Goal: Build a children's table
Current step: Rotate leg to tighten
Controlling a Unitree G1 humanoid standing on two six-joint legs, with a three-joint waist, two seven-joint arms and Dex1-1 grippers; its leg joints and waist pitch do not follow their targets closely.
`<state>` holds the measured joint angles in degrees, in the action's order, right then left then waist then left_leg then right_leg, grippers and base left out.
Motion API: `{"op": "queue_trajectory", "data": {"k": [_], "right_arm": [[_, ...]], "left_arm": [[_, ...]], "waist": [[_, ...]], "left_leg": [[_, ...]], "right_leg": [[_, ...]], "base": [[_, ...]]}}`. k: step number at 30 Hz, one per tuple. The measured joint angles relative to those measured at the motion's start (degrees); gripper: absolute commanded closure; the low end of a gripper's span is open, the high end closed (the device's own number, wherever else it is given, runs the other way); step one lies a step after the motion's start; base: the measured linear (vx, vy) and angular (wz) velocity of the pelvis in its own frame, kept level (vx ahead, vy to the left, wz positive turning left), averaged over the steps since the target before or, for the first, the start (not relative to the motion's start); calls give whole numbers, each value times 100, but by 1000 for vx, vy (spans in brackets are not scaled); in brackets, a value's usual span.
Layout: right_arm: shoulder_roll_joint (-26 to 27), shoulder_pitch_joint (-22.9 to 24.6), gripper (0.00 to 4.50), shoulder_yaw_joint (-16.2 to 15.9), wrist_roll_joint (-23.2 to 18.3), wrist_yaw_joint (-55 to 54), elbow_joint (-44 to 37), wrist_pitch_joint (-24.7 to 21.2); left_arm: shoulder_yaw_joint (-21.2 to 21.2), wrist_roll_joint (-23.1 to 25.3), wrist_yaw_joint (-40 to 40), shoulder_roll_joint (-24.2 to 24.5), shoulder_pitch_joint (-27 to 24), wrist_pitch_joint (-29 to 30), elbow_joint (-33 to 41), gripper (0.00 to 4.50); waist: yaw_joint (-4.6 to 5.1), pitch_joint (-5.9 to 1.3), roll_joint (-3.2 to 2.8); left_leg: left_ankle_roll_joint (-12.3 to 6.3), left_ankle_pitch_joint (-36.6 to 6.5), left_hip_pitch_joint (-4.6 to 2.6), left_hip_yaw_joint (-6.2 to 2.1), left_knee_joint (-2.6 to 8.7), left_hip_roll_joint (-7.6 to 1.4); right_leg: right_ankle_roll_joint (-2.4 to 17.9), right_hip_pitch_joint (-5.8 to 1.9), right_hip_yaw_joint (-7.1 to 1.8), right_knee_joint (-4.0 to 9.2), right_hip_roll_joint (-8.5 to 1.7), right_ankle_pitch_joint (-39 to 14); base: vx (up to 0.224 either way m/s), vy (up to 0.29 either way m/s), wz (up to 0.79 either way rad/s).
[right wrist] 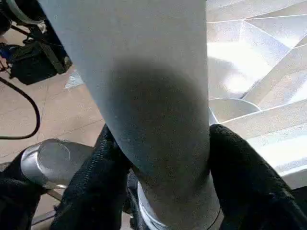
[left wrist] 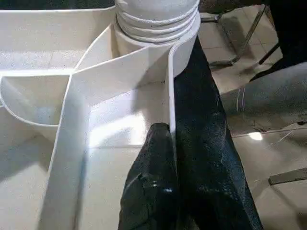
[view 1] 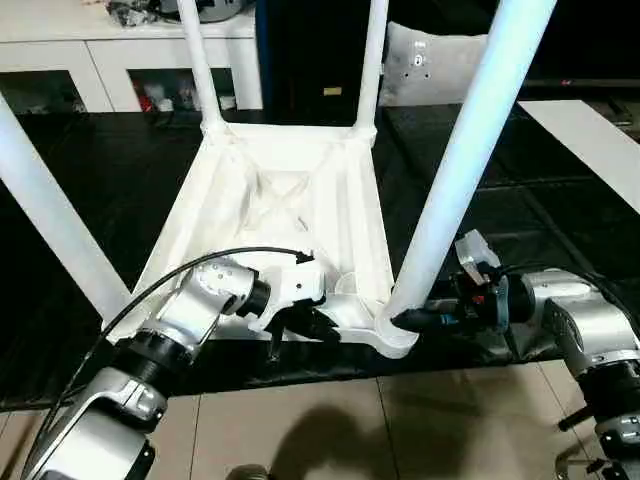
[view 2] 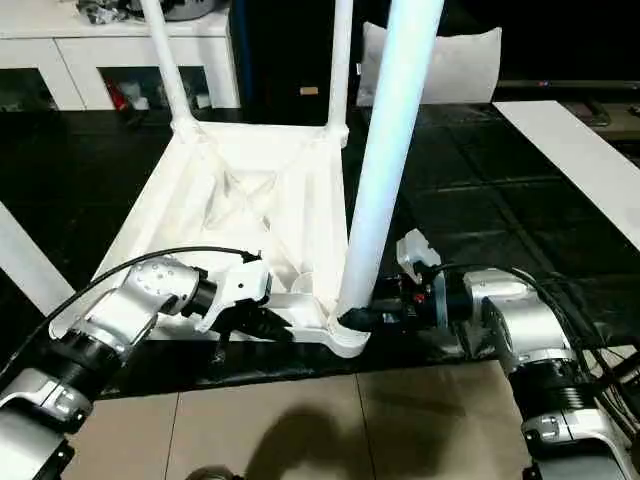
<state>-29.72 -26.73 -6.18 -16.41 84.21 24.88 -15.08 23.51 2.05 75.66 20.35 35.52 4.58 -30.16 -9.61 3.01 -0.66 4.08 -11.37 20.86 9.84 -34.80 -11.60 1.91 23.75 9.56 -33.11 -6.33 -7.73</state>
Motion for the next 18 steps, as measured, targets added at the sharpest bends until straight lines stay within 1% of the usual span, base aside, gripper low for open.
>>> {"op": "queue_trajectory", "data": {"k": [5,8,10,12,14,15,16,18], "right_arm": [[9,40,244,29,-105,-19,-43,-135],[173,262,244,256,-180,-410,-286,-362],[320,292,244,411,-176,-892,-399,-567],[424,292,244,489,-156,-1255,-453,-655],[727,272,244,597,90,-2124,-550,-726],[795,253,245,606,141,-2377,-571,-739],[1050,180,246,711,277,-2940,-575,-869],[1420,22,247,832,469,-3817,-561,-1043]], "left_arm": [[-41,-81,8,-77,-1,155,0,450],[-160,-137,-204,-184,-31,427,1,450],[-293,-135,-509,-298,-39,646,2,450],[-355,-131,-723,-366,-41,788,4,450],[-486,-13,-1249,-542,-49,1065,5,450],[-512,-7,-1380,-592,-49,1139,11,450],[-585,17,-1701,-732,-59,1337,30,450],[-709,60,-2191,-934,-55,1630,69,450]], "waist": [[-16,0,0],[-13,0,0],[33,0,0],[127,0,0],[293,1,3],[358,1,3],[443,0,7],[552,0,6]], "left_leg": [[0,0,3,0,0,0],[2,2,3,1,0,0],[3,10,6,2,-1,0],[5,11,3,6,0,0],[11,15,0,7,-1,-3],[12,15,0,7,0,-3],[12,15,-8,7,2,-4],[12,15,-11,8,4,-8]], "right_leg": [[0,2,0,0,0,0],[0,2,-2,-1,0,0],[-1,-1,-2,-1,0,1],[-2,-6,-2,1,0,1],[-2,-8,2,2,3,1],[-3,-7,5,7,3,2],[-3,-12,6,8,3,2],[-3,-12,18,11,4,2]], "base": [[0,0,0],[0,0,0],[0,0,0],[0,0,0],[0,0,0],[0,0,0],[0,0,0],[0,0,0]]}}
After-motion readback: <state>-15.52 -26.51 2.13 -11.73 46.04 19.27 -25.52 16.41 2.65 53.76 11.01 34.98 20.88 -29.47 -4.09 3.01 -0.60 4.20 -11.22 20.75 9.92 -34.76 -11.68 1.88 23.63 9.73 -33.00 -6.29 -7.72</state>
